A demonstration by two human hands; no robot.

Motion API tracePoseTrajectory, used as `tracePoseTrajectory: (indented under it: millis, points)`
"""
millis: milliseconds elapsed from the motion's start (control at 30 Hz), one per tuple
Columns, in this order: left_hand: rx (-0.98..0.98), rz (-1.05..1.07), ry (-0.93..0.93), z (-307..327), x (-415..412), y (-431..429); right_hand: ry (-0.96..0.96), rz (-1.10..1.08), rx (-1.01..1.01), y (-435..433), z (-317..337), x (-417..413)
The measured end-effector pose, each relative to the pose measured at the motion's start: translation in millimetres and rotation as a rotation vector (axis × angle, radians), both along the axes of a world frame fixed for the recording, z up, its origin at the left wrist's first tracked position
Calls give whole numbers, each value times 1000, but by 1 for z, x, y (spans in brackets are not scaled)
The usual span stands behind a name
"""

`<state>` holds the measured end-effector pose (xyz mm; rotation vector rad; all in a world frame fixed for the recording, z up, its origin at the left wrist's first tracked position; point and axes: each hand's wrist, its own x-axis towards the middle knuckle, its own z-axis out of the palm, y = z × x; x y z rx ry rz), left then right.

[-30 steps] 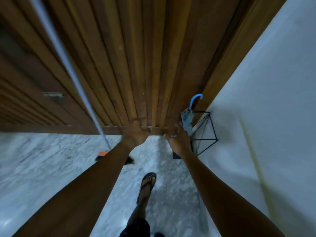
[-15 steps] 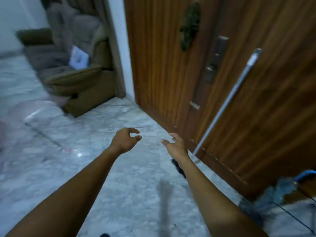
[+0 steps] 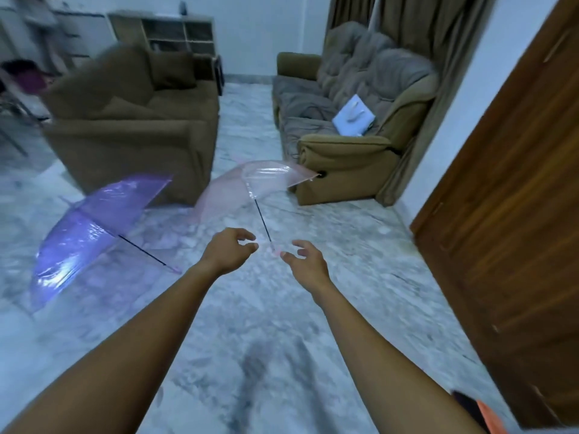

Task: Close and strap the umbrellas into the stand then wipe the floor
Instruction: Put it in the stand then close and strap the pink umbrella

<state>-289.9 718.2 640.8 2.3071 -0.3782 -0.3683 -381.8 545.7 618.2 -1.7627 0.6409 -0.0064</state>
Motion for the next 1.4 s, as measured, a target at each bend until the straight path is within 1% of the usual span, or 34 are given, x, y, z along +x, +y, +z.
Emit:
tracePoseTrajectory:
  millis: [100, 267, 500, 633, 767, 833, 900, 967, 1033, 1133, 1233, 1333, 1400]
  points:
    - [-23, 15, 30, -7, 36, 16, 12, 32, -17, 14, -4, 37]
    - [-104, 36, 92, -23, 80, 10, 75, 29, -48, 1, -15, 90]
    - [-142, 69, 212, -67, 162, -34, 178, 66, -53, -50, -48, 182]
    - [-137, 177, 293, -108, 223, -74, 235, 126, -40, -90, -91, 263]
    - [-143, 410, 375, -188, 296, -127, 324, 239, -53, -139, -171, 360]
    - [-158, 477, 415, -238, 333, -159, 374, 273, -42, -165, -222, 403]
    - [-180, 523, 465, -301, 371, -190, 405, 279, -19, -191, -286, 443]
    - [-203, 567, 497, -389, 416, -214, 418, 305, -8, -212, -374, 487]
    - [-216, 598, 511, -454, 456, -227, 399, 292, 6, -227, -437, 521]
    - [-244, 590, 505, -552, 513, -240, 316, 259, 2, -243, -529, 572]
    - [-320, 581, 498, -657, 569, -249, 263, 285, -16, -248, -628, 632]
    - [-423, 560, 493, -722, 608, -261, 213, 307, -35, -239, -685, 686]
    - [-527, 548, 522, -743, 635, -271, 156, 301, -15, -231, -702, 723]
